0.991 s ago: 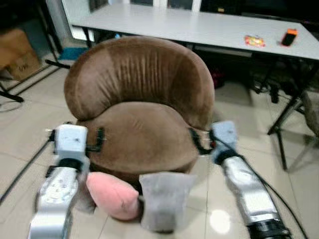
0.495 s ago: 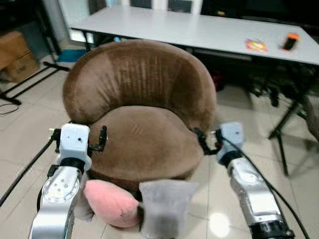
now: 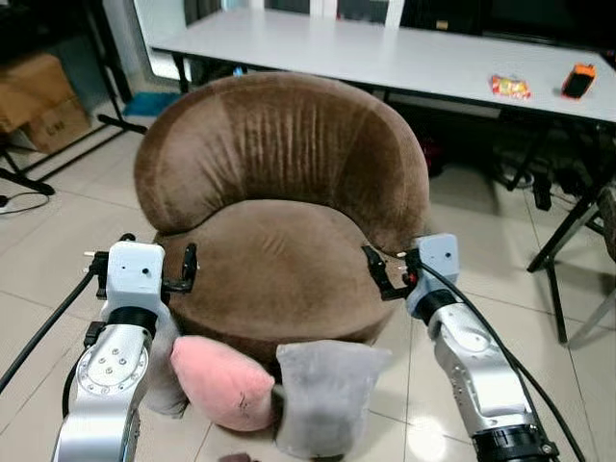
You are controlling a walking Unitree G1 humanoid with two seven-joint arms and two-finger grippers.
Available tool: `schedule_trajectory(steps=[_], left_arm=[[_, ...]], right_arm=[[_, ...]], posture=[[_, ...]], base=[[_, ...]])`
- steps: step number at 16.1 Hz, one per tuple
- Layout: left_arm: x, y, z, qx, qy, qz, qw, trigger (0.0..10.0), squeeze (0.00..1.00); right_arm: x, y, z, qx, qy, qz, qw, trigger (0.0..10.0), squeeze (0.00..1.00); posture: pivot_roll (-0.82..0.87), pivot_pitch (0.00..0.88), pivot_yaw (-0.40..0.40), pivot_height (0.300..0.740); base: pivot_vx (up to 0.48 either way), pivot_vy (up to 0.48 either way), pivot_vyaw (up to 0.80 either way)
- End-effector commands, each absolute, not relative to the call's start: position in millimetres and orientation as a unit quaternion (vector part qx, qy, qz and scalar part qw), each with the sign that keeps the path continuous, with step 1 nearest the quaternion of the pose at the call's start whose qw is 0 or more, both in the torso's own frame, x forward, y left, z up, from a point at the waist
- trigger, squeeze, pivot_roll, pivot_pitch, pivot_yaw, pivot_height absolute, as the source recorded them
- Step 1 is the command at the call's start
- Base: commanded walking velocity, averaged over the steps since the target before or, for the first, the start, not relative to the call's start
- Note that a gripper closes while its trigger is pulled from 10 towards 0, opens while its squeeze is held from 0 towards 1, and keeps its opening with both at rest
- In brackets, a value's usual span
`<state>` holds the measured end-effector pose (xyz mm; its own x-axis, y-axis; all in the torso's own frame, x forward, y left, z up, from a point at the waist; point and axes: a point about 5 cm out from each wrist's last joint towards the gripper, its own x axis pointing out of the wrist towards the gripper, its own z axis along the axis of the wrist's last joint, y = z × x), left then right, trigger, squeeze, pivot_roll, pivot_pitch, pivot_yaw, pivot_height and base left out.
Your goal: Move the pillow to the sofa from floor
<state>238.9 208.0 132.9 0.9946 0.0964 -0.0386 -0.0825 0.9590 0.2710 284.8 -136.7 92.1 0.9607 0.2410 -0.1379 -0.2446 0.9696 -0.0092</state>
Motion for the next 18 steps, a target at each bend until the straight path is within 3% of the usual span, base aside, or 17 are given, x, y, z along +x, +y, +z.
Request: schedule_trajectory(steps=[1,7,13,18], left_arm=[[237.8,208.1,129.6,0.140,0.030,0.045,0.989,10.0,0.00],[237.9,207.8,128.1,0.137,0.033,0.049,0.989,10.0,0.00],[240.0,208.8,129.1,0.120,0.029,0.047,0.991,10.0,0.00],[240.4,208.5,129.2,0.119,0.028,0.046,0.991,10.0,0.00]], right_arm=[[283.4,-140.0,90.8,-0.005,0.071,0.115,0.991,10.0,0.00],[284.0,-142.4,91.9,-0.012,0.064,0.107,0.992,10.0,0.00],[287.4,-144.2,92.0,-0.019,0.067,0.095,0.993,10.0,0.00],[288.0,-144.5,92.0,-0.020,0.067,0.093,0.993,10.0,0.00]], posture=[[0.01,0.000,-0.020,0.655],[0.01,0.000,-0.025,0.592],[0.00,0.000,-0.029,0.592],[0.00,0.000,-0.029,0.592]], base=[[0.000,0.000,0.00],[0.000,0.000,0.00],[0.000,0.000,0.00],[0.270,0.000,0.00]])
